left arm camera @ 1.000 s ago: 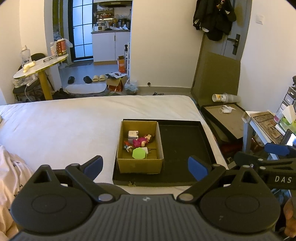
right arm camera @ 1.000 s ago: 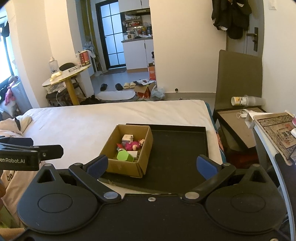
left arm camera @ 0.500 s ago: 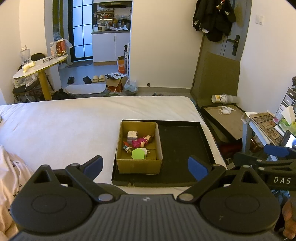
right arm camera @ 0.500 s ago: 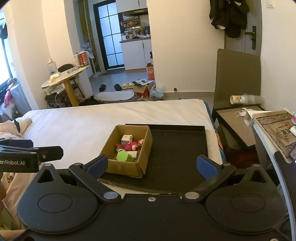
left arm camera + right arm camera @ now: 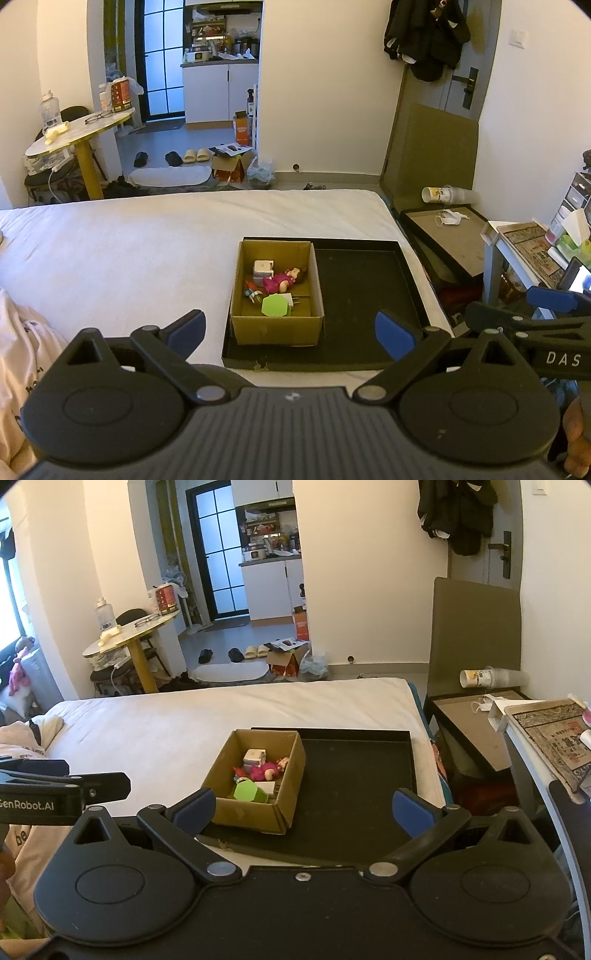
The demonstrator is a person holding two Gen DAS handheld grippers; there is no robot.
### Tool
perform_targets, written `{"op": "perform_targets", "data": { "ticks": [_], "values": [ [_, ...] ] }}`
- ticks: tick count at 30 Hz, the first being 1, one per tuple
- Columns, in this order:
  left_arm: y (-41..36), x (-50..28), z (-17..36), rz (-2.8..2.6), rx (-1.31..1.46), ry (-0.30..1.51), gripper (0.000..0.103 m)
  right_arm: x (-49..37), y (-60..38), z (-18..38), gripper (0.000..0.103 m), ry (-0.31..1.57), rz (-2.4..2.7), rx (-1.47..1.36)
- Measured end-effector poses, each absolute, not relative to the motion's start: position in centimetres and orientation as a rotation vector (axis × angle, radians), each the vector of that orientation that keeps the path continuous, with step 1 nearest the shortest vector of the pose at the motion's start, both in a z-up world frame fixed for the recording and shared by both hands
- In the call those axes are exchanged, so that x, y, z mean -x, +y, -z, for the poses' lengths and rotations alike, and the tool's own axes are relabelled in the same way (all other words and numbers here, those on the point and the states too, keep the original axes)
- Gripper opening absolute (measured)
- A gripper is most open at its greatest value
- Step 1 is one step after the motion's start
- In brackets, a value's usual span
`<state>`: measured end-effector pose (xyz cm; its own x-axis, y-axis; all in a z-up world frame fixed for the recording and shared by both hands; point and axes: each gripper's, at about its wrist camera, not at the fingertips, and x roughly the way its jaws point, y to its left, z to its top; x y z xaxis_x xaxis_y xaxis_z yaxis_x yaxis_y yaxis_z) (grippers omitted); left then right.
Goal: Organize rigid objects
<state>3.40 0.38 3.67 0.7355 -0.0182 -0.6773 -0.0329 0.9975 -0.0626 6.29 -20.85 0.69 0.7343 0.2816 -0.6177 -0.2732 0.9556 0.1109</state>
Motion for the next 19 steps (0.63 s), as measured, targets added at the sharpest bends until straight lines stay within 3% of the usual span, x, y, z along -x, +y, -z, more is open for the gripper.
{"op": "perform_targets", "data": {
  "ticks": [19],
  "values": [
    [0.1,-3.7,-3.2,0.013,0.064,0.754,0.098,-6.42,-20.97,-0.53,0.103,0.687,-0.302,-0.019]
  ]
}}
